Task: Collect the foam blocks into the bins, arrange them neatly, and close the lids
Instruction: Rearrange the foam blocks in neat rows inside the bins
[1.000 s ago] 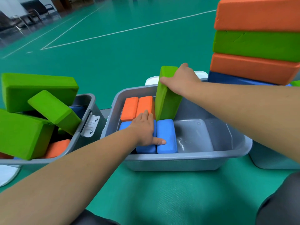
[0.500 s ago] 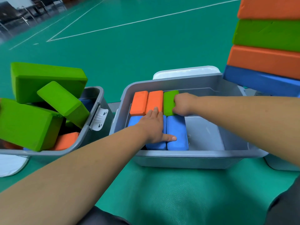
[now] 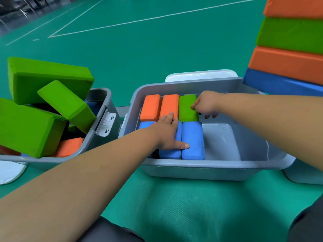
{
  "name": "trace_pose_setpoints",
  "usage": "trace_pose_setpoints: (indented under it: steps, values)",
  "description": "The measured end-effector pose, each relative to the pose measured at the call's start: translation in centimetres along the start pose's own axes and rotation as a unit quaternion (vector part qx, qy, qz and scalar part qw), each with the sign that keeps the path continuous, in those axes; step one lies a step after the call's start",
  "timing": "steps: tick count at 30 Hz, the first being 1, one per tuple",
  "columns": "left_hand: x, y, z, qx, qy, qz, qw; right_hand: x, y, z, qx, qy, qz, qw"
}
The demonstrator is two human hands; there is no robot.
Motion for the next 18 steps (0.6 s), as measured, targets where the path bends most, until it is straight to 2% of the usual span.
trace_pose_setpoints:
  steps: [4,9,15,18]
  values:
    - [0.3,0.4,0.3,0.005,-0.010,0.008,1.000,-0.2,1.0,-0.8,0.025,-0.033,-0.070,0.997]
    - [2.6,1.6,0.7,0.024,0.005,0.042,0.999,0.7,1.9,-2.5,0.068,0.016,-0.189,0.979]
    - [4.4,1.9,2.4,0.065,0.085,-0.013,0.994,4.4,3.5,-6.0,0.070,0.115,-0.179,0.975]
    - [7.1,3.1,3.3,0.050,0.143,-0.047,0.987,7.5,4.8,-8.1,0.057,0.149,-0.152,0.975]
Point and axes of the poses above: each hand's wrist, its own z-axis towards the middle knuckle, its own x-axis out of the back of the hand, y = z × x, the point moved 2 cm from there along z, towards the middle knuckle, and after that the axes turned 11 degrees about -x, right-handed, at the moved point
